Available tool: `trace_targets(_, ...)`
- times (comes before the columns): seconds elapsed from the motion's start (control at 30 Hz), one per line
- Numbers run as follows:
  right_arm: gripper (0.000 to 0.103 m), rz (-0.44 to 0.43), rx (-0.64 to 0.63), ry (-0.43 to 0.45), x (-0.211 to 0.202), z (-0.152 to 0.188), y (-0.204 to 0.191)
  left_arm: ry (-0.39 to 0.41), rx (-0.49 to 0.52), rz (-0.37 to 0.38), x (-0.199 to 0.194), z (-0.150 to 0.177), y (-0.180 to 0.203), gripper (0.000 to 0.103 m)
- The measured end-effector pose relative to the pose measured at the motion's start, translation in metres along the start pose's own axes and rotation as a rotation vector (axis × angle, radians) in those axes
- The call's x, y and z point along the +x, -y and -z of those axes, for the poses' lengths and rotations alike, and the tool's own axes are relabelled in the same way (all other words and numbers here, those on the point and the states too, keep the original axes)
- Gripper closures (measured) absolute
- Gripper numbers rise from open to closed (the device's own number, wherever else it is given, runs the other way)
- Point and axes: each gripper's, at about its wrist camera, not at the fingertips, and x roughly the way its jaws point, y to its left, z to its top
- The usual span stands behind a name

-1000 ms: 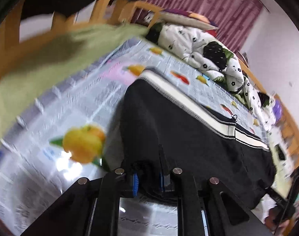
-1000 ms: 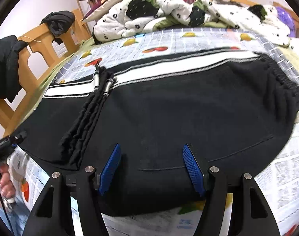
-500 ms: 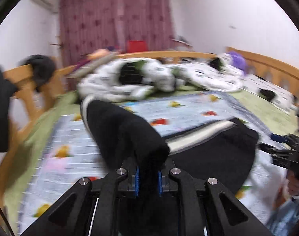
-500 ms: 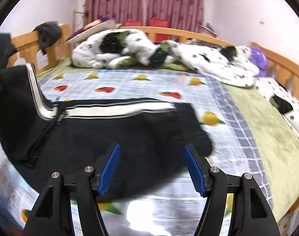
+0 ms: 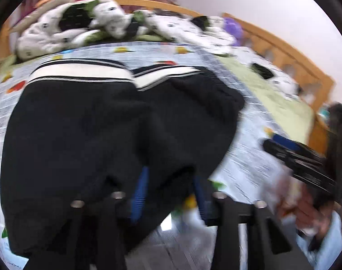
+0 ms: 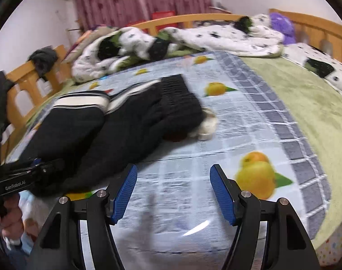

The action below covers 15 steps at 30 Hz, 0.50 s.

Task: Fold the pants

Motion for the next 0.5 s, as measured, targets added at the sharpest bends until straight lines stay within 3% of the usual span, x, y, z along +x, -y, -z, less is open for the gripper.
trace_targets(0.03,0.037,-0.032,-0.011,-0.002,0.001,-0.001,-0.006,0.025,0.004,0.010,-0.015,0.003,-0.002,0.054)
trace_targets(0.1,0.037,-0.091,-0.008,-0.003,0.000,-0.003,-0.015,0.106,0.011,-0.023,-0.046,0.014,-0.006,0.035)
trace_targets(0.17,0.037,-0.171,0.001,-0.027,0.009,-0.010,-0.029,0.171,0.000,-0.067,-0.070,0.024,-0.014,0.033)
trace_targets(0.23,0.037,-0.250,0.000,-0.077,0.024,-0.021,-0.049,0.186,-0.009,-0.141,-0.085,0.030,-0.025,0.033)
trace_targets(0.33,0.037,-0.324,-0.001,-0.144,0.048,-0.036,-0.074,0.221,-0.043,-0.282,-0.108,0.049,-0.047,0.031)
trace_targets(0.4,0.037,-0.362,0.018,-0.221,0.069,-0.041,-0.085,0.196,-0.088,-0.331,-0.111,0.064,-0.064,0.026)
trace_targets(0.5,0.038,-0.394,0.029,-0.346,0.106,-0.041,-0.100,0.100,-0.140,-0.344,-0.096,0.080,-0.084,0.026)
